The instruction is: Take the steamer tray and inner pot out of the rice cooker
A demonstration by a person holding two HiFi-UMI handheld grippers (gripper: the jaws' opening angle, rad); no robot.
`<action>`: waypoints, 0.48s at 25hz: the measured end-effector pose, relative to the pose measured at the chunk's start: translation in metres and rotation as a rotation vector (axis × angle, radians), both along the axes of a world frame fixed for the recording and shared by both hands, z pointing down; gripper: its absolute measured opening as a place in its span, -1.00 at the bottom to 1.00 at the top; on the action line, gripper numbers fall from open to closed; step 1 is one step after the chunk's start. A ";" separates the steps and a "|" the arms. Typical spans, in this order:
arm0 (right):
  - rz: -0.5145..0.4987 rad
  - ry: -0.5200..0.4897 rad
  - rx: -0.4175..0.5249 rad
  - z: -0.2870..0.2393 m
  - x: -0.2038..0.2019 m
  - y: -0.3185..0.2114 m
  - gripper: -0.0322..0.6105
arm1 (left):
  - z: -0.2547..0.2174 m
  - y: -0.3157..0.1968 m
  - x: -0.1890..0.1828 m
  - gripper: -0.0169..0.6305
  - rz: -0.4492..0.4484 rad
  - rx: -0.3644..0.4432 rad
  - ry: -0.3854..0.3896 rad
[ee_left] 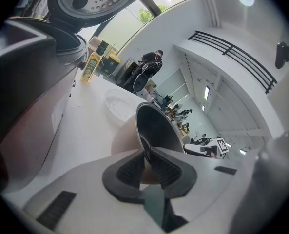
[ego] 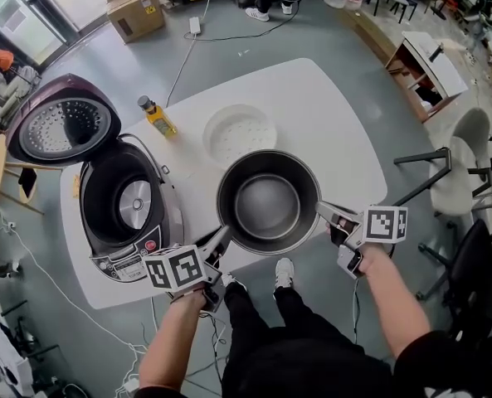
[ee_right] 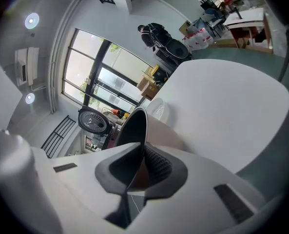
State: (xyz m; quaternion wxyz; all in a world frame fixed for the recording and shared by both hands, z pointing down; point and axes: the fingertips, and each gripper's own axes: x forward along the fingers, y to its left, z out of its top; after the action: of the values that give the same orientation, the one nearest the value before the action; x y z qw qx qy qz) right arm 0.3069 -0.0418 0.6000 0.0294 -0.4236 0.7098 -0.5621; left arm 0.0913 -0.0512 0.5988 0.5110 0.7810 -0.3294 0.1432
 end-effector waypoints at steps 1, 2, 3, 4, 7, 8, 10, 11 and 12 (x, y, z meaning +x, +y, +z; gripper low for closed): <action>0.002 0.003 -0.006 0.003 0.001 0.001 -0.83 | 0.002 0.001 0.001 -0.82 -0.001 -0.004 0.000; 0.005 0.007 -0.014 0.005 0.001 0.002 -0.83 | 0.005 0.001 0.000 -0.82 -0.002 -0.006 -0.002; 0.008 0.012 -0.021 0.008 0.002 0.003 -0.83 | 0.007 0.002 0.000 -0.82 -0.002 -0.008 -0.005; 0.009 0.014 -0.023 0.011 0.002 0.004 -0.83 | 0.010 0.003 0.000 -0.82 0.000 -0.010 -0.008; 0.005 0.015 -0.018 0.017 0.000 0.004 -0.83 | 0.016 0.004 0.000 -0.82 0.004 -0.009 -0.016; 0.006 0.016 -0.017 0.018 0.000 0.004 -0.83 | 0.017 0.004 0.000 -0.82 0.004 -0.008 -0.018; 0.011 0.020 -0.009 0.019 0.000 0.003 -0.83 | 0.018 0.003 0.000 -0.82 -0.004 -0.009 -0.010; 0.016 0.025 -0.003 0.019 0.000 0.002 -0.83 | 0.019 0.002 0.000 -0.82 -0.009 -0.009 -0.004; 0.023 0.032 0.004 0.019 0.001 0.001 -0.82 | 0.019 0.001 0.000 -0.82 -0.014 -0.006 0.000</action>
State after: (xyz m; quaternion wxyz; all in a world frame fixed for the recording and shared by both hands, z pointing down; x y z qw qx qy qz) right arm 0.3076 -0.0405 0.6191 0.0250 -0.4405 0.7063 -0.5536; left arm 0.0908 -0.0503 0.6178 0.5142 0.7771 -0.3344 0.1408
